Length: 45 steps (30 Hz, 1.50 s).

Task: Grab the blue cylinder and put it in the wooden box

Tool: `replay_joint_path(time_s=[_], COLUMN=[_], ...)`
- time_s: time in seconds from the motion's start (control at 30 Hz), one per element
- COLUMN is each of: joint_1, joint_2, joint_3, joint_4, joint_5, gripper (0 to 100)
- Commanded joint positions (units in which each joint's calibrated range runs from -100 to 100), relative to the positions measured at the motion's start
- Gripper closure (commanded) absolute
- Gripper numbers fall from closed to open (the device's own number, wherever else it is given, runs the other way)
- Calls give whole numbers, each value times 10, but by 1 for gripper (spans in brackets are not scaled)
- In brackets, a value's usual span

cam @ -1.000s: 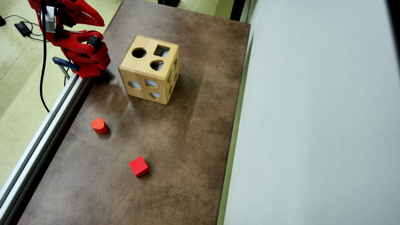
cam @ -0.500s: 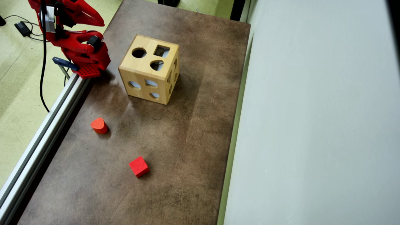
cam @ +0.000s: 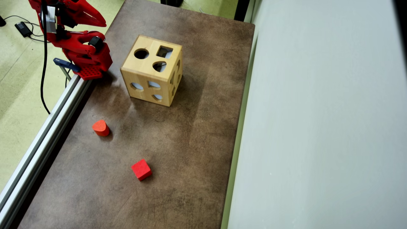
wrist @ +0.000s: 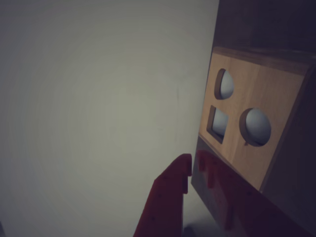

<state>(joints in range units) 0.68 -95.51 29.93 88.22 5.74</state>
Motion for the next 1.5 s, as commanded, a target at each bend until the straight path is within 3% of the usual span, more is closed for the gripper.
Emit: replay_joint_path(time_s=[0.0, 0.67, 0.87, 1.47], joint_1=[1, 1, 2, 2], joint_2=[3, 3, 3, 3], joint_3=[1, -1, -4, -1], joint_4=[-12, -12, -12, -12], joint_5=[3, -2, -46, -46], gripper=[97, 97, 97, 97])
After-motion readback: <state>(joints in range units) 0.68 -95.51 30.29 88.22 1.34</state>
